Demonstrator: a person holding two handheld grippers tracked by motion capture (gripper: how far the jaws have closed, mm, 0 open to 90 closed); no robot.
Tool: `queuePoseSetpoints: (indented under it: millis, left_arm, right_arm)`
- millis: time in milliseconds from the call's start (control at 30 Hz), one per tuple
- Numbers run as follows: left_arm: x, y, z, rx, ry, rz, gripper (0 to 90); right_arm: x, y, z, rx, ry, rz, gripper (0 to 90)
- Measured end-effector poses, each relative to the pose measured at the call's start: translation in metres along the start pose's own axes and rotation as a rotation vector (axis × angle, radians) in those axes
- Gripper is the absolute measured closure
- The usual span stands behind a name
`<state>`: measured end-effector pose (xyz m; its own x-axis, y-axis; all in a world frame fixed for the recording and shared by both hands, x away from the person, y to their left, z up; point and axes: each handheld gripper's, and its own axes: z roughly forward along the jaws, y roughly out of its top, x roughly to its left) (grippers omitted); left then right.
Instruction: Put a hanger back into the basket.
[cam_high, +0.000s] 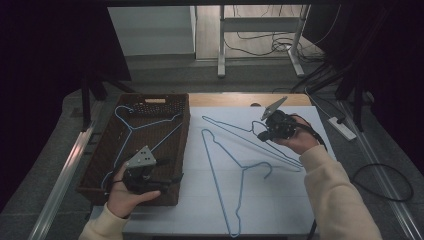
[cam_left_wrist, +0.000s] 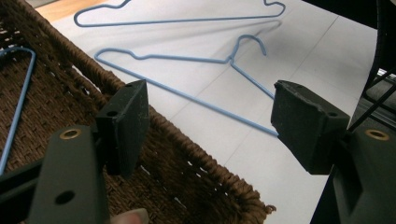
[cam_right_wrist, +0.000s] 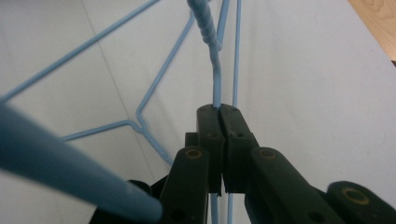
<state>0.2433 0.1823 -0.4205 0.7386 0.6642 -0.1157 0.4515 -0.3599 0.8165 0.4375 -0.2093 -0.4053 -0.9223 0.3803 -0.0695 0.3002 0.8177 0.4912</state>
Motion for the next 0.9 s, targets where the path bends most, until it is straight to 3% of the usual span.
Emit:
queuePoseSetpoints:
  millis: [200, 433, 633, 900]
  left_arm:
    - [-0.003, 0.009, -0.001, -0.005, 0.0, 0.028, 28.6]
    - [-0.007, 0.036, 0.004, -0.011, 0.006, 0.084, 28.8]
    - [-0.004, 0.068, 0.023, 0.022, -0.002, 0.127, 29.1]
    - [0.005, 0.101, 0.063, 0.093, -0.006, 0.159, 30.0]
  right_arm:
    - [0.003, 0.0, -0.016, -0.024, 0.01, 0.004, 88.5]
    - [0.011, -0.001, -0.036, -0.035, 0.018, -0.003, 88.5]
    - [0.019, -0.005, -0.045, -0.045, 0.04, -0.008, 88.5]
    - [0.026, -0.012, -0.047, -0.046, 0.08, -0.005, 88.5]
